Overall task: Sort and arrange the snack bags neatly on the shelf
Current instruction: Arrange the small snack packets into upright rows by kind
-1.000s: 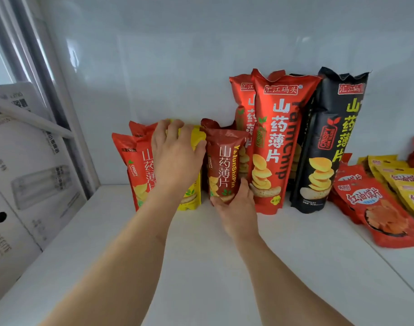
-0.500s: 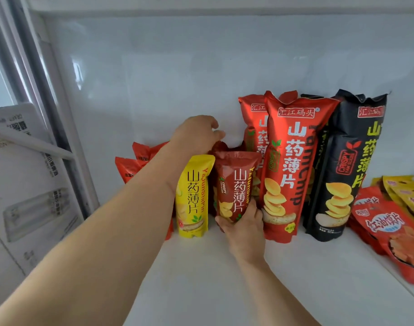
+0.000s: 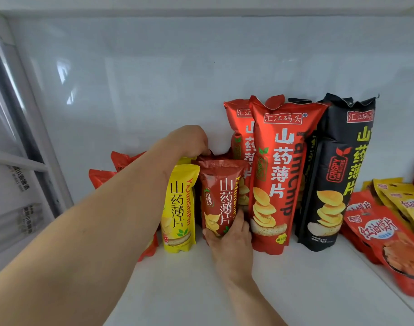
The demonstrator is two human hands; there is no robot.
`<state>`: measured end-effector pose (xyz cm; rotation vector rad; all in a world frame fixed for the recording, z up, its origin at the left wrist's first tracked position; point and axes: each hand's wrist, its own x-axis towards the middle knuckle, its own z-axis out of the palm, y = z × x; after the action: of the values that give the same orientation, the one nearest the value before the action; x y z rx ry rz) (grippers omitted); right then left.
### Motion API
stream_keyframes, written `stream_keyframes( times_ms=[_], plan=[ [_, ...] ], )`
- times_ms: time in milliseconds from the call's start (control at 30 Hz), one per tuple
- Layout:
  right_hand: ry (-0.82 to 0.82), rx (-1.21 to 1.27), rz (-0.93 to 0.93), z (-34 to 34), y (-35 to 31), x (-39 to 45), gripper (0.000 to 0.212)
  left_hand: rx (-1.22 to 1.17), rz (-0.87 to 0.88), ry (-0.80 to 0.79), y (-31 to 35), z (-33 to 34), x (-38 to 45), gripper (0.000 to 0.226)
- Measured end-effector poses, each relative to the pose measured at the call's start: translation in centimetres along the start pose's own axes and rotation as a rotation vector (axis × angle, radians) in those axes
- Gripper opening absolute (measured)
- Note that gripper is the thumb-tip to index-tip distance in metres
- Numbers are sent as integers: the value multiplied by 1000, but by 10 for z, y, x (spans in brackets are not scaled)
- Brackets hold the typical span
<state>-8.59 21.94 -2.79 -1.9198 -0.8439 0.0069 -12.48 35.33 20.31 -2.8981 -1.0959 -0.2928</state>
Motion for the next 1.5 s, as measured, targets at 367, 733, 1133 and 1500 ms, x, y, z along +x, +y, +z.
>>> stream_keyframes(
  times_ms=[367,733,1133,1500],
  plan=[
    [-18,10,-4,-2,1,-3,108,24,-41,45,-6,2,0,25],
    [65,-66,-51,-7,-7,-17,114,-53,-57,148,-23,-17,-49,41],
    [-93,56,-315,3,-61,-50,96,-44,-70,90,-49,-14,-105,51],
    [-157,14,-48,44,-58,-45,100,-464,-374,766,-89,34,-158,80]
  ],
)
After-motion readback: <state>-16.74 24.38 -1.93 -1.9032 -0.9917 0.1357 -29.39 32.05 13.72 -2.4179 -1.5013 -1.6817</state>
